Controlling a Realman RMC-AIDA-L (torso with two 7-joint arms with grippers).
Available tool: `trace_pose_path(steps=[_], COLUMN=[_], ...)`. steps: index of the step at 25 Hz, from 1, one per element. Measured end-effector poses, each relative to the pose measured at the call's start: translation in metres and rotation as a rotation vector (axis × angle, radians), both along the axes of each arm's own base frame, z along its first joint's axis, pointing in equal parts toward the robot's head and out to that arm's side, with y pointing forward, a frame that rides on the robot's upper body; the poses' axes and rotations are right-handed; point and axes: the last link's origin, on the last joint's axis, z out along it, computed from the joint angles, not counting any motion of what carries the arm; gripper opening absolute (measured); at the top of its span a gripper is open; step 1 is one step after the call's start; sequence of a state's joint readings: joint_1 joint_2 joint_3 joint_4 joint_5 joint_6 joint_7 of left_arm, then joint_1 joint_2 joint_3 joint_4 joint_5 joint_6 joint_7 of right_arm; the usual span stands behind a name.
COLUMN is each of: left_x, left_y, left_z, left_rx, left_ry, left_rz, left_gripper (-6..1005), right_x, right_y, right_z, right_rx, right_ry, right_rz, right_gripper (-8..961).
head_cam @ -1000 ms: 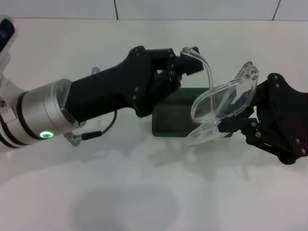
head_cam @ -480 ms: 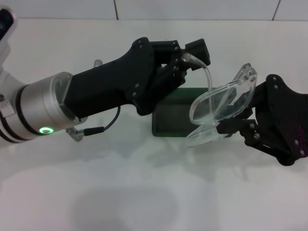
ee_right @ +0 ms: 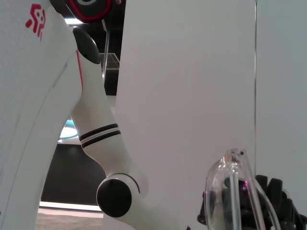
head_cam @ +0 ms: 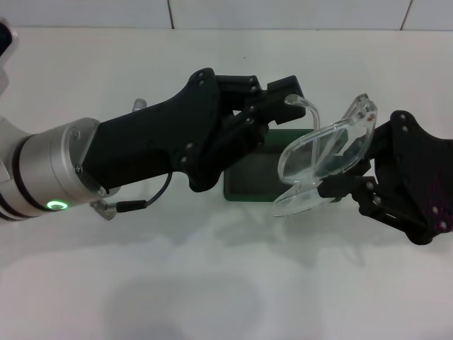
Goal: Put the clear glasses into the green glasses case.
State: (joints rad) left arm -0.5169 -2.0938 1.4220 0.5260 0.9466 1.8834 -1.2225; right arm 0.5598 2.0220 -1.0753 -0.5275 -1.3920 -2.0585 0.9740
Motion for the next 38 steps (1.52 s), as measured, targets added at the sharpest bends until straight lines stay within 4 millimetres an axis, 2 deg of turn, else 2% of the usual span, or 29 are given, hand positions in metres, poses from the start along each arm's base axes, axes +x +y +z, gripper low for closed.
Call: trace_pose_path(steps=[6, 11, 16, 24, 38], left_x=[-0.002, -0.004, 0.005, 0.013, 0.013], left_y=[0.0, 0.008, 0.013, 0.005, 0.001], left_z=[0.0, -0.001, -0.003, -0.006, -0.005], left_rx=[0.002, 0.033, 0.027, -0.014, -0.025], left_ry=[-0.001, 0.005, 0.015, 0.016, 0.0], left_rz=[0.007, 0.064, 0.038, -0.034, -0.053], left_gripper=[53, 52, 52, 51, 52], right_x=[0.001, 0.001, 0.001, 0.002, 0.003], right_y=[0.0, 0.0, -0.001, -0.001, -0.001], right_z=[0.0, 0.0, -0.001, -0.002, -0.002], right_rx=[-0.003, -0.003, -0.001, -0.002, 0.001], right_ry=[0.003, 0.003, 0.005, 0.01, 0.01], right_rz=[-0.006, -0.007, -0.008, -0.013, -0.014], right_gripper=[72, 72, 72, 72, 72])
